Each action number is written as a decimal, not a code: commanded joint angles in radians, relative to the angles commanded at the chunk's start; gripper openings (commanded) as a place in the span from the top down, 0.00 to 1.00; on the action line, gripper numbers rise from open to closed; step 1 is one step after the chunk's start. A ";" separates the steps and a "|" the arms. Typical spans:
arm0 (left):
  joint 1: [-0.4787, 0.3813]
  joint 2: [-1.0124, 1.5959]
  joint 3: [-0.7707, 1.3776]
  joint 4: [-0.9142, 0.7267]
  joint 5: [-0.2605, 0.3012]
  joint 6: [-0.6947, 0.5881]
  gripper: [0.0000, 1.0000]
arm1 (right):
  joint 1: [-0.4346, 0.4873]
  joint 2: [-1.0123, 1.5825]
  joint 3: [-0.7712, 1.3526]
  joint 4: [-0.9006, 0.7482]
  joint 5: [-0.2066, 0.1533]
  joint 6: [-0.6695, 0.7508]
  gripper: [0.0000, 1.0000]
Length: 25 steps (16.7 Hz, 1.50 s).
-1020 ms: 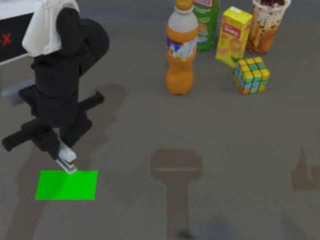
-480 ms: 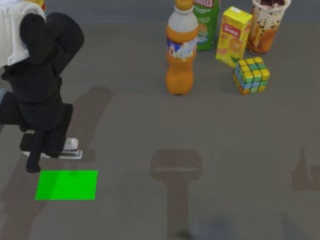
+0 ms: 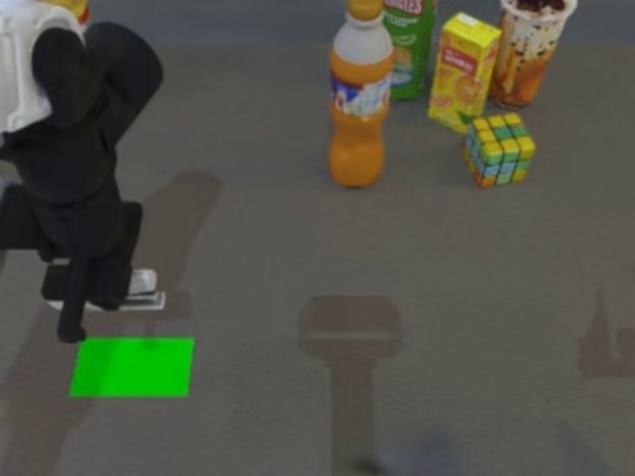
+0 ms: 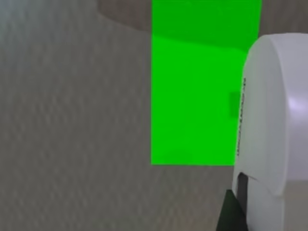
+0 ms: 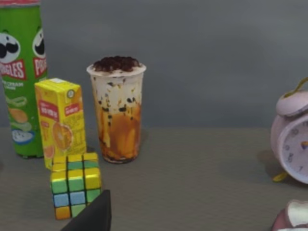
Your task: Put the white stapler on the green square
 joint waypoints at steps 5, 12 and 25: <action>0.011 0.048 -0.105 0.158 0.001 0.008 1.00 | 0.000 0.000 0.000 0.000 0.000 0.000 0.00; 0.025 0.128 -0.269 0.401 0.001 0.019 1.00 | 0.000 0.000 0.000 0.000 0.000 0.000 0.00; 0.025 0.128 -0.269 0.401 0.001 0.019 0.25 | 0.000 0.000 0.000 0.000 0.000 0.000 0.00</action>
